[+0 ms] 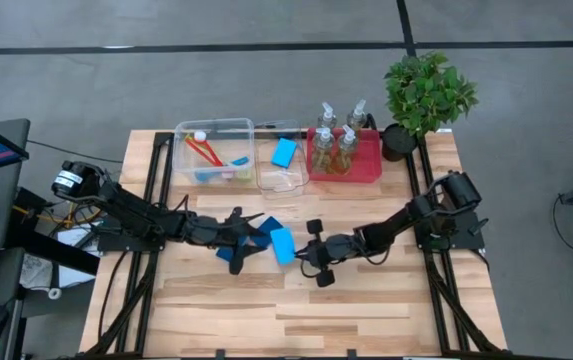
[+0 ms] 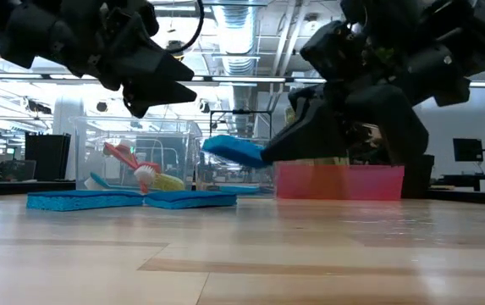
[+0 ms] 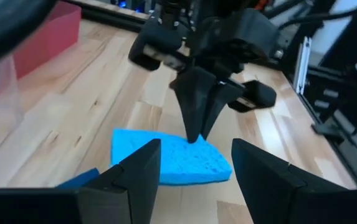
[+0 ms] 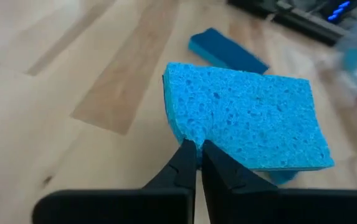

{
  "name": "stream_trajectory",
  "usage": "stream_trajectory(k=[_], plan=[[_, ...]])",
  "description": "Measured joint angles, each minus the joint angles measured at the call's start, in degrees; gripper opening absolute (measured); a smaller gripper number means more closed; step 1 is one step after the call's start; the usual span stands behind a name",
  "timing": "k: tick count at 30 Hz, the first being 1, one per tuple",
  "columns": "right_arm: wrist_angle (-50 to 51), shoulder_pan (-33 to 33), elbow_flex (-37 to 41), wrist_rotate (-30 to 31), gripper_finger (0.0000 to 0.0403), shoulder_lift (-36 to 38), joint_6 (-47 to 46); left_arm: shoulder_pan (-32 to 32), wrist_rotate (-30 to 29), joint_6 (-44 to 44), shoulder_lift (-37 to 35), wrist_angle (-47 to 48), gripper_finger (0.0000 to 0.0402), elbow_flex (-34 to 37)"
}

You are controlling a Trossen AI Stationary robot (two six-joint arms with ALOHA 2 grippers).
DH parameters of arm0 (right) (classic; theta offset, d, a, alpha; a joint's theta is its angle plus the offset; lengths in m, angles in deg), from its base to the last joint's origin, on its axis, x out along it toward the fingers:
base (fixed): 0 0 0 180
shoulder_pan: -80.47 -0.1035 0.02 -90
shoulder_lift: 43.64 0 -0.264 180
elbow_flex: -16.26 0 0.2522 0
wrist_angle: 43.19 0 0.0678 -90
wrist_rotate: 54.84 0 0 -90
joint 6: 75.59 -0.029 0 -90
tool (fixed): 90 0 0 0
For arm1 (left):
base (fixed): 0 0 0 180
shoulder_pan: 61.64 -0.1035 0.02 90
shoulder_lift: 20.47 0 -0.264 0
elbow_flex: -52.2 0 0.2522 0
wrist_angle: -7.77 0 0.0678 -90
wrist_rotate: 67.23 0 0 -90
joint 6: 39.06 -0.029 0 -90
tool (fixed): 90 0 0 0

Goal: Pick & Place Kitchen Sink Supplies
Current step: Put the blue sponge into the transparent bin

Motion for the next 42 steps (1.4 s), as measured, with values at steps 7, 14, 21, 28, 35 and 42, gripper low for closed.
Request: stream_trajectory(k=[7,14,21,28,35,42], plan=[[-0.6,-0.9,0.0,7.9,0.0002,0.0,2.1,-2.3,0.0,11.1,0.0,0.0,0.0198,0.0],[-0.7,-0.9,-0.1,13.2,0.0003,0.0,2.2,-2.4,-3.3,18.8,0.0,0.0,0.0205,0.0],[-1.8,-1.6,-0.1,19.2,0.0003,0.0,3.2,-2.4,-4.1,23.4,0.0,0.0,0.0223,0.0],[-8.2,-3.1,-0.1,19.7,0.0004,0.0,7.1,-2.4,-6.8,23.4,0.0,-0.9,0.0238,0.0],[-12.0,-3.5,-0.1,18.9,0.0004,0.1,8.4,-2.4,-7.3,22.8,0.0,-5.1,0.0239,0.0],[-12.0,-3.5,-0.1,19.1,0.0003,0.1,9.8,-4.3,-7.1,21.4,0.0,-10.6,0.0239,0.0]])
